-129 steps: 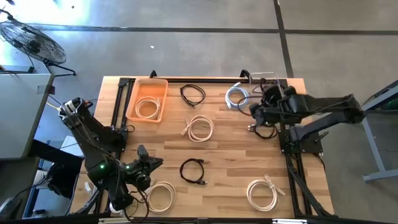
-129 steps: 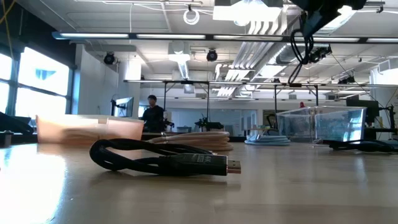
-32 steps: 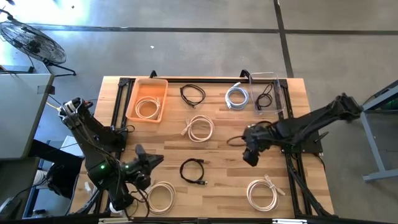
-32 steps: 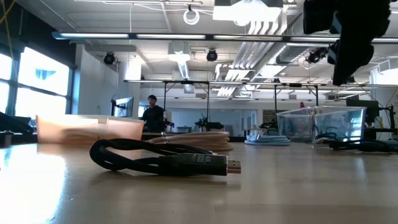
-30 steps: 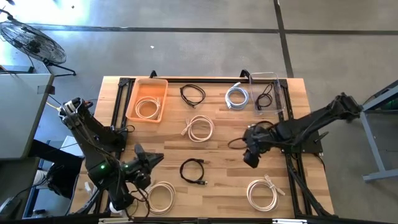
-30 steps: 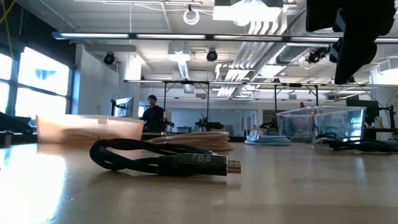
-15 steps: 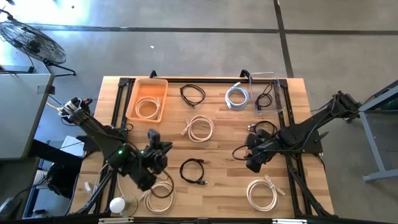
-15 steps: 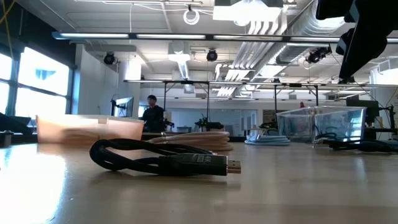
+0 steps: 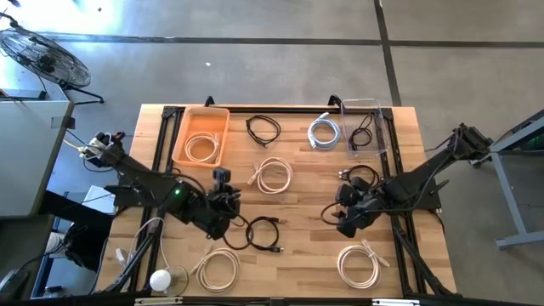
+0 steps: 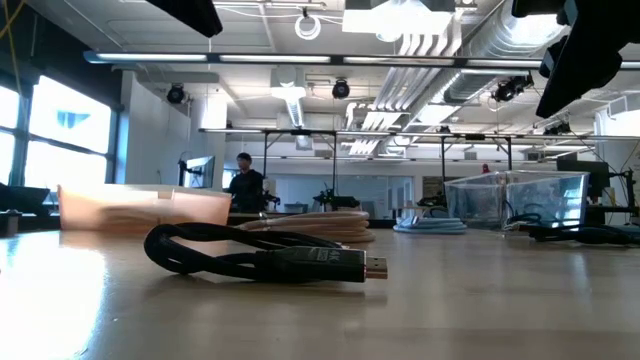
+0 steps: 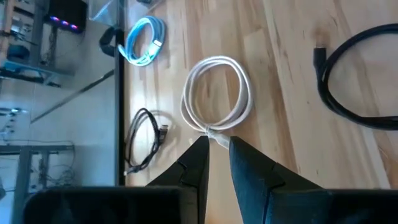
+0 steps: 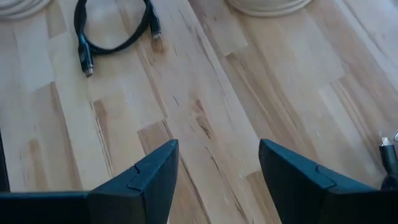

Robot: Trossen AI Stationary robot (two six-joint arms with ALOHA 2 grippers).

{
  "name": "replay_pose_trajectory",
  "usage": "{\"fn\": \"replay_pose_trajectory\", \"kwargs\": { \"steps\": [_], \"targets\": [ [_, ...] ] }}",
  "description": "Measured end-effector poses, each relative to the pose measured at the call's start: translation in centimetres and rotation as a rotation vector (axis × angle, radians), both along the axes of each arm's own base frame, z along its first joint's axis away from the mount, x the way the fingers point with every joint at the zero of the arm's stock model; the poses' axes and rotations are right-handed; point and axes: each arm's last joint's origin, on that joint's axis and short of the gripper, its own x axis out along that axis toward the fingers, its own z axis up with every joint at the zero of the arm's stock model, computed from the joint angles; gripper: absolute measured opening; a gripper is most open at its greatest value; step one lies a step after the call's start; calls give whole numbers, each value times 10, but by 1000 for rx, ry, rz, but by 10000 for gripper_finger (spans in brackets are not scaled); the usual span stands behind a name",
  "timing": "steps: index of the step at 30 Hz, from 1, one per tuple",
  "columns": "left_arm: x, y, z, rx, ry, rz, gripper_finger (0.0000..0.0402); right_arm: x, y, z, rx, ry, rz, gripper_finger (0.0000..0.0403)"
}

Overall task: Sort HDMI cables
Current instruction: Put the brown HDMI cable into the orange bin

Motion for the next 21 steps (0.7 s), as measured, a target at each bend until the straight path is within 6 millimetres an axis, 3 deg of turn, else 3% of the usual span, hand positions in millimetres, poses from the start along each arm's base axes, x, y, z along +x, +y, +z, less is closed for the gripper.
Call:
{"fn": "replay_pose_trajectory", "kwargs": {
  "steps": [11,21],
  "targets": [
    [2,2,0,-5,-3,9,60,2,0,1,-17,-38,-33,215],
    [4,2,2,106,28,-75,60,2,0,2,-19,-48,-37,215]
  ]
}}
